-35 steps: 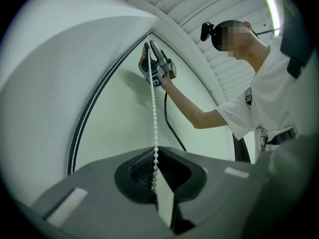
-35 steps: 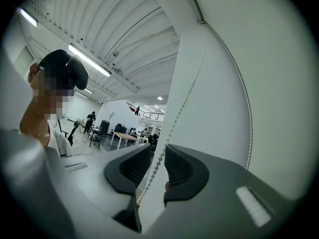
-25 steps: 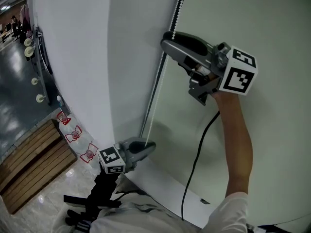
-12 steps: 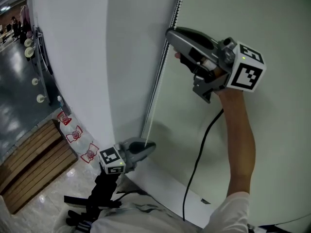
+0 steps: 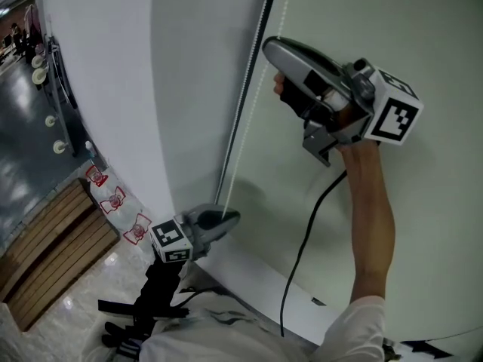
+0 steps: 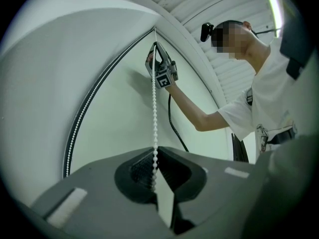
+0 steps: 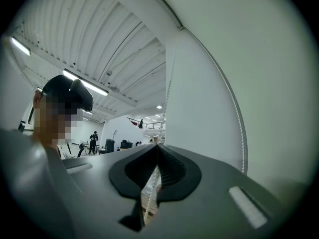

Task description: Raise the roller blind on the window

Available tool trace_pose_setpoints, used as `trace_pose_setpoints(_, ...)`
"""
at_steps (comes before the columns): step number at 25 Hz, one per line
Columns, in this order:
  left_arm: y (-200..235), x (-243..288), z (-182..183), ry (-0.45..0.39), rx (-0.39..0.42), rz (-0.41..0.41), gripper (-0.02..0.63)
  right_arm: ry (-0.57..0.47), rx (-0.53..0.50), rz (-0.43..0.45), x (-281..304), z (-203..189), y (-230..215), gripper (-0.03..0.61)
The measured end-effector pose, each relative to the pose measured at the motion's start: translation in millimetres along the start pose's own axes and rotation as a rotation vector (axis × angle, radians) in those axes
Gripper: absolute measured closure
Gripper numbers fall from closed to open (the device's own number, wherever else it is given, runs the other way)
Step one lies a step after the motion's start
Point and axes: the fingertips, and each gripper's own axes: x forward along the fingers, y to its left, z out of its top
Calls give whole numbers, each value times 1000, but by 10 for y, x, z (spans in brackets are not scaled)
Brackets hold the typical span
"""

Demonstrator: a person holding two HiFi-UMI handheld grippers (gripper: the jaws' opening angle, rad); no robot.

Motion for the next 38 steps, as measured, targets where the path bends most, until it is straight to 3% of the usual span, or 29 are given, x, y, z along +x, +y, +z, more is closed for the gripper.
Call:
trace_pose_setpoints(7,106,59,229,-11,12,14,617,8,-23,-15,9,15,9,575)
trace_pose_setpoints(12,115,196,444,-15,16,17,617,81,-4,-18,20,-126,-43,575)
trace_pose_setpoints(22,95,-6,246,-6,40,14,615,214,110,-34,-77,-1622,218,575)
trace_pose_setpoints(27,111,-25,260,-2,50,17,615,248,169,-41,-147,-2132,273,575)
trace_pose_setpoints(35,157,29,252,-2,49,21,616,279,228,-38,-267,-2524,255,575)
trace_pose_setpoints(38,69,-4,255,-5,50,8,617,255,171,-46,-248,-2460,314,572)
